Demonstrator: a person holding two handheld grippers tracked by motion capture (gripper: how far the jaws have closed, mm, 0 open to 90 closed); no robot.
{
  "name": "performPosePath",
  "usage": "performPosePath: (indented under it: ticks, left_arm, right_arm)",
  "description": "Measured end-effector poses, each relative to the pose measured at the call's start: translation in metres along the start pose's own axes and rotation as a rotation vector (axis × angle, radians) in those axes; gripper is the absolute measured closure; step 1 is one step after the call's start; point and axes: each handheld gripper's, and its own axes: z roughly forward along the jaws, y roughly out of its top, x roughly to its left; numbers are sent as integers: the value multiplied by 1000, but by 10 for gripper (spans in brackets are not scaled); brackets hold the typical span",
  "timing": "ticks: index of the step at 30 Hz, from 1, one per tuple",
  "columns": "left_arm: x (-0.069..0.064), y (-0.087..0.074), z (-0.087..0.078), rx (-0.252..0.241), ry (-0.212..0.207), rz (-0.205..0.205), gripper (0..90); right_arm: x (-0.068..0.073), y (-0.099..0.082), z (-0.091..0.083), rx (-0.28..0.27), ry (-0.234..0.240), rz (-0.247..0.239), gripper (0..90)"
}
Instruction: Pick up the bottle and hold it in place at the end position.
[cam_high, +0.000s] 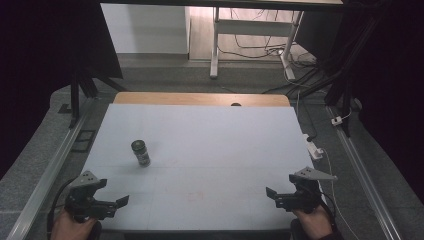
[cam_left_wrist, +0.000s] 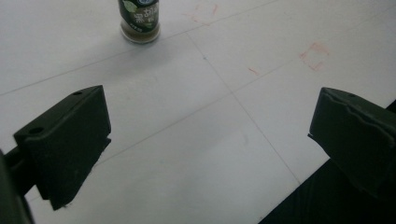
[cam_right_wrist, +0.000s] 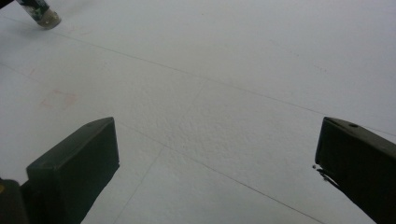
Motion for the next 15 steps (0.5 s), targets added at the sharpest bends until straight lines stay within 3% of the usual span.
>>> performPosePath:
  ticks: [5,15]
  left_arm:
    - [-2,1,1,7,21,20,2]
    - [-1,1,3,27,2,19,0]
  right_arm:
    - [-1,0,-1,16,-2,-19,0]
    - [0,0,3,46,14,-30,0]
